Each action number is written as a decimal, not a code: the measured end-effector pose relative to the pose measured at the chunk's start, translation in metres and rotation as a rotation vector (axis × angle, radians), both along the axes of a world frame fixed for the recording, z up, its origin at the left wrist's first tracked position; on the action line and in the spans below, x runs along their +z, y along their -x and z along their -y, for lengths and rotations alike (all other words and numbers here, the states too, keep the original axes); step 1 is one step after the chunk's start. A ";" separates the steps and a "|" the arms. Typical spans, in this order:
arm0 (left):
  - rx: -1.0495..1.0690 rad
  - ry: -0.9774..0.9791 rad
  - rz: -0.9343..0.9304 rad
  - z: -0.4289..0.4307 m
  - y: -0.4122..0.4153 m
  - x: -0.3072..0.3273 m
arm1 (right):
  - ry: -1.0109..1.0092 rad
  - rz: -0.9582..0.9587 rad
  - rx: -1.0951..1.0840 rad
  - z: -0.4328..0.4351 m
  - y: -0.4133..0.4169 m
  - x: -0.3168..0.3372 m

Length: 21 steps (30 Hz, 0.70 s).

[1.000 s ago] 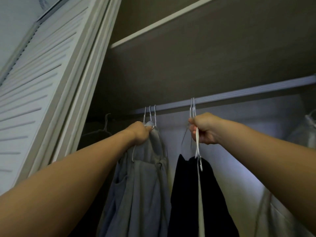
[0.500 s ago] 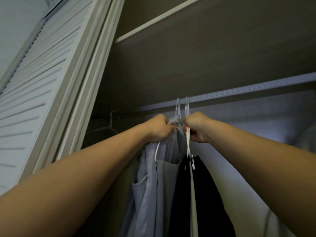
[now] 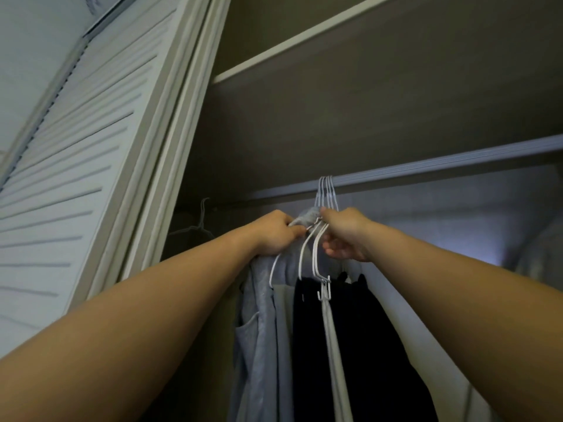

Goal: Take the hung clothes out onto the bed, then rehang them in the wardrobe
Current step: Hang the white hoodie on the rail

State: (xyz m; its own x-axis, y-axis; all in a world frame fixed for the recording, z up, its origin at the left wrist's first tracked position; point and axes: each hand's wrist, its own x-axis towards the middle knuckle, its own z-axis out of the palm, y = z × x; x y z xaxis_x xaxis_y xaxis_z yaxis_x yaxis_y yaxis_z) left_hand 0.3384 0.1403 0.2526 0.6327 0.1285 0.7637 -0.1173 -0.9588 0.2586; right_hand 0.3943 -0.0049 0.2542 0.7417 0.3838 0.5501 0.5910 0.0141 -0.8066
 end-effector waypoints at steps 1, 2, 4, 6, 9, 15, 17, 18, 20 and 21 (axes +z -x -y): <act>0.034 -0.013 -0.009 -0.001 0.002 0.001 | 0.010 0.010 -0.022 0.004 0.002 0.000; 0.074 -0.024 -0.016 0.000 0.006 0.002 | 0.016 0.021 -0.045 0.008 0.003 0.000; 0.142 -0.009 -0.008 0.001 0.015 0.005 | 0.014 0.067 -0.097 0.018 0.005 0.003; 0.220 -0.017 0.029 0.003 0.029 0.008 | 0.083 0.259 -0.253 0.024 0.004 0.010; 0.350 -0.142 0.122 0.012 0.054 0.013 | 0.151 0.541 -0.438 0.035 0.011 0.018; 0.509 -0.541 0.498 0.025 0.114 0.009 | 0.076 0.889 -0.576 0.040 0.047 0.014; 0.524 -0.644 0.617 0.021 0.141 0.006 | 0.018 0.996 -0.557 0.035 0.066 0.010; 0.529 -0.666 0.655 0.018 0.154 0.004 | 0.007 1.047 -0.549 0.031 0.076 0.007; 0.545 -0.661 0.709 0.008 0.178 -0.001 | 0.023 1.105 -0.502 0.023 0.098 -0.001; 0.554 -0.635 0.730 0.000 0.189 -0.004 | 0.037 1.127 -0.469 0.018 0.109 -0.006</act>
